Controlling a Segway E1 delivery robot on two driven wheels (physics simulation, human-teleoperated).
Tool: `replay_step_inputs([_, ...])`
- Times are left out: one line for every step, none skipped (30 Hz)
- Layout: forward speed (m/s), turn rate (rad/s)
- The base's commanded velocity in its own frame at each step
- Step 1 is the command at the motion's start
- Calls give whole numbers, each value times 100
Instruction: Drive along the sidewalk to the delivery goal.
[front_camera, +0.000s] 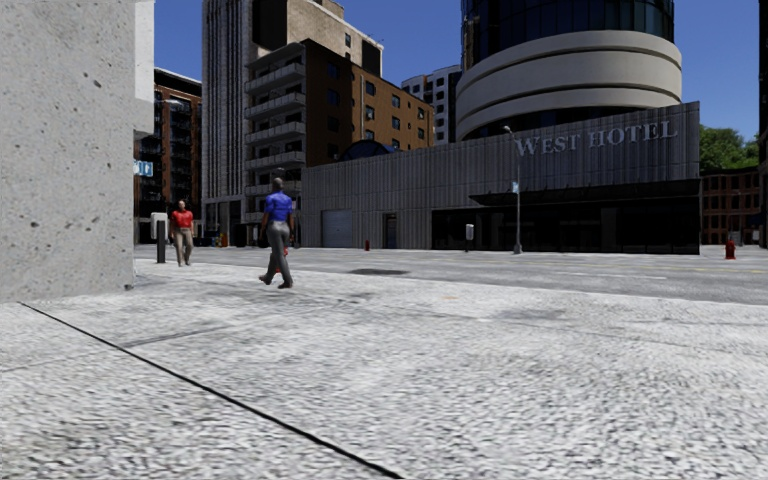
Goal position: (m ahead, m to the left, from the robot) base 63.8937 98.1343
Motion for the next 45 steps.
replay_step_inputs([200, 0])
replay_step_inputs([200, 0])
replay_step_inputs([200, 0])
replay_step_inputs([200, 0])
replay_step_inputs([200, 0])
replay_step_inputs([200, 0])
replay_step_inputs([200, 0])
replay_step_inputs([200, 0])
replay_step_inputs([200, 0])
replay_step_inputs([200, 0])
replay_step_inputs([200, 11])
replay_step_inputs([200, 11])
replay_step_inputs([200, 38])
replay_step_inputs([200, 44])
replay_step_inputs([200, 46])
replay_step_inputs([200, 46])
replay_step_inputs([200, 43])
replay_step_inputs([200, 40])
replay_step_inputs([200, 38])
replay_step_inputs([200, 38])
replay_step_inputs([200, 35])
replay_step_inputs([200, 31])
replay_step_inputs([200, 30])
replay_step_inputs([200, 30])
replay_step_inputs([200, 30])
replay_step_inputs([200, 30])
replay_step_inputs([200, 30])
replay_step_inputs([200, 30])
replay_step_inputs([200, 29])
replay_step_inputs([200, 28])
replay_step_inputs([200, 28])
replay_step_inputs([200, 28])
replay_step_inputs([200, 28])
replay_step_inputs([200, 28])
replay_step_inputs([200, 28])
replay_step_inputs([200, 28])
replay_step_inputs([200, 28])
replay_step_inputs([200, 28])
replay_step_inputs([200, 28])
replay_step_inputs([200, 28])
replay_step_inputs([200, 27])
replay_step_inputs([200, 23])
replay_step_inputs([200, 20])
replay_step_inputs([200, 20])
replay_step_inputs([200, 19])
